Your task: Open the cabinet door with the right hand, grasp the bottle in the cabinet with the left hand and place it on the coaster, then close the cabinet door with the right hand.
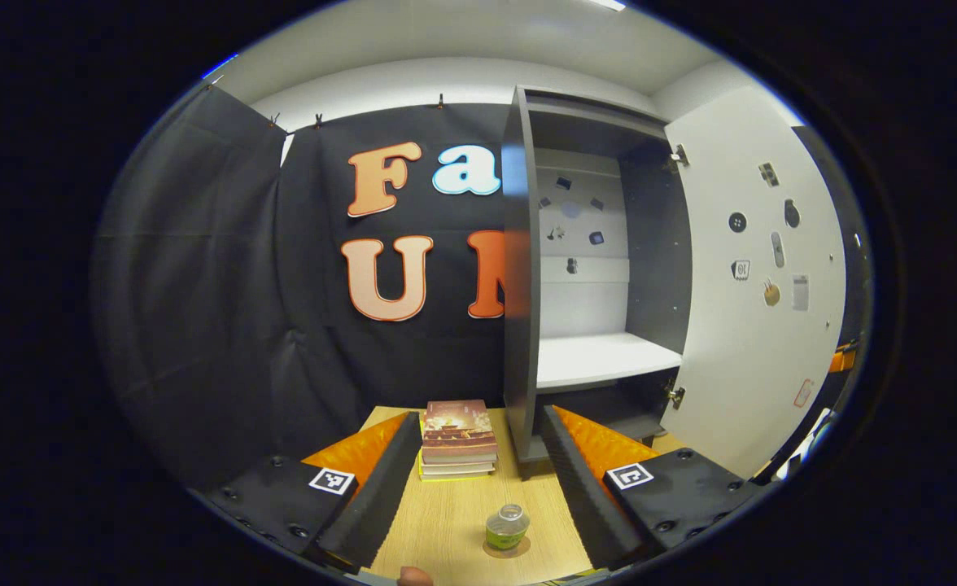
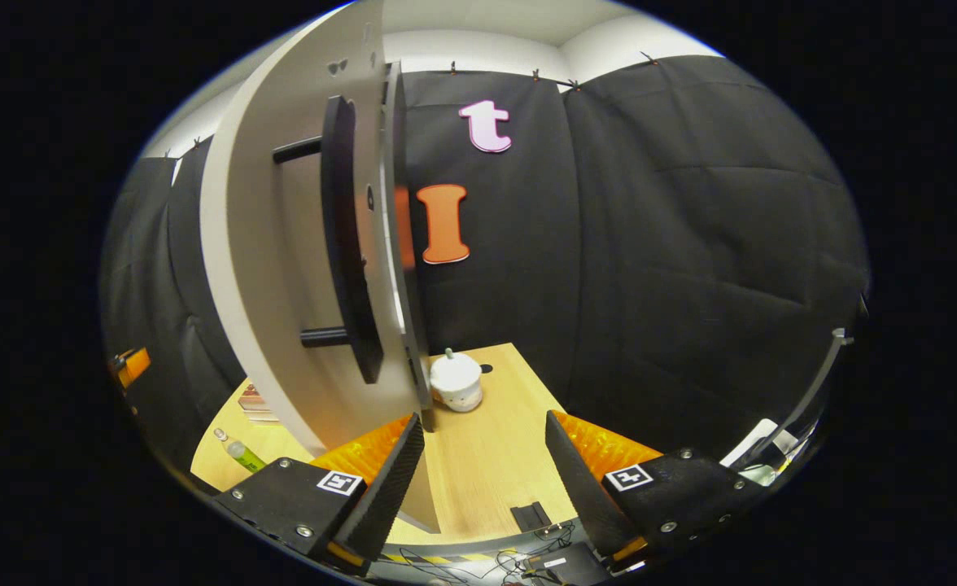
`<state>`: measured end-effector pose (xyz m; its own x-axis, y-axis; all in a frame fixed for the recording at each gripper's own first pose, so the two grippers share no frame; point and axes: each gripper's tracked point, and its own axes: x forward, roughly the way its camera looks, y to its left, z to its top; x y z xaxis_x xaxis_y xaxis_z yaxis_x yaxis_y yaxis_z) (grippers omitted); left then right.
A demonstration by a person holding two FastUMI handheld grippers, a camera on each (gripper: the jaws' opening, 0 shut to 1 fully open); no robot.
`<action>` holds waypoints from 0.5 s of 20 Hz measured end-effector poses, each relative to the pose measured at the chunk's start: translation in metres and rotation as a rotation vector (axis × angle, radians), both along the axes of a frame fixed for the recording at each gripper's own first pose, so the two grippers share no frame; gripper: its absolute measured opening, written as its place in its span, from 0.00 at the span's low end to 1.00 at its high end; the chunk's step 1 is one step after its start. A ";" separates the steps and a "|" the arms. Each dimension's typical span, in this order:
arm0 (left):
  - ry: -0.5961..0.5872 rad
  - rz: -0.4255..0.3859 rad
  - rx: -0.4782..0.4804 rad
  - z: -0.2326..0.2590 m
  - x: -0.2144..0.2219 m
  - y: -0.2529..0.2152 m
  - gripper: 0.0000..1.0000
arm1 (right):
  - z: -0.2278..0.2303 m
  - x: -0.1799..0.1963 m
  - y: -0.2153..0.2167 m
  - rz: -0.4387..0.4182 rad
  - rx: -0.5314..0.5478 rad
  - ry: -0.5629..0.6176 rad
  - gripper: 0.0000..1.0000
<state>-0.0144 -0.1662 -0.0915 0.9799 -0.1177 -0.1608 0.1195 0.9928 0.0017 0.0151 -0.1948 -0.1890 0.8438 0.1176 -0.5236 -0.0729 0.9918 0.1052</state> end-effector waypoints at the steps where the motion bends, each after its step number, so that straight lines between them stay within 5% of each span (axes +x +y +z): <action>1: -0.010 0.006 -0.016 0.015 0.001 0.003 0.97 | 0.000 0.000 0.001 0.009 -0.005 -0.001 0.93; 5: -0.077 0.037 -0.019 0.074 0.004 0.022 0.99 | 0.005 -0.002 0.006 0.036 0.007 -0.003 0.98; 6: -0.083 0.042 -0.019 0.082 0.004 0.024 0.96 | 0.006 -0.001 0.010 0.048 0.006 -0.007 0.92; 7: -0.087 0.045 -0.025 0.090 0.003 0.027 0.96 | 0.008 -0.002 0.013 0.056 0.003 -0.009 0.98; 8: -0.093 0.046 -0.033 0.099 0.002 0.028 0.96 | 0.008 -0.001 0.016 0.065 0.000 -0.014 0.90; 9: -0.102 0.047 -0.037 0.107 0.000 0.031 0.97 | 0.010 -0.002 0.020 0.073 -0.003 -0.021 0.98; 10: -0.111 0.051 -0.033 0.111 -0.002 0.034 0.97 | 0.010 -0.003 0.025 0.083 -0.002 -0.025 0.89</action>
<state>-0.0164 -0.1323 0.0194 0.9963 -0.0707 -0.0481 0.0697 0.9974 -0.0204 0.0123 -0.1696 -0.1786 0.8438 0.1867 -0.5031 -0.1574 0.9824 0.1007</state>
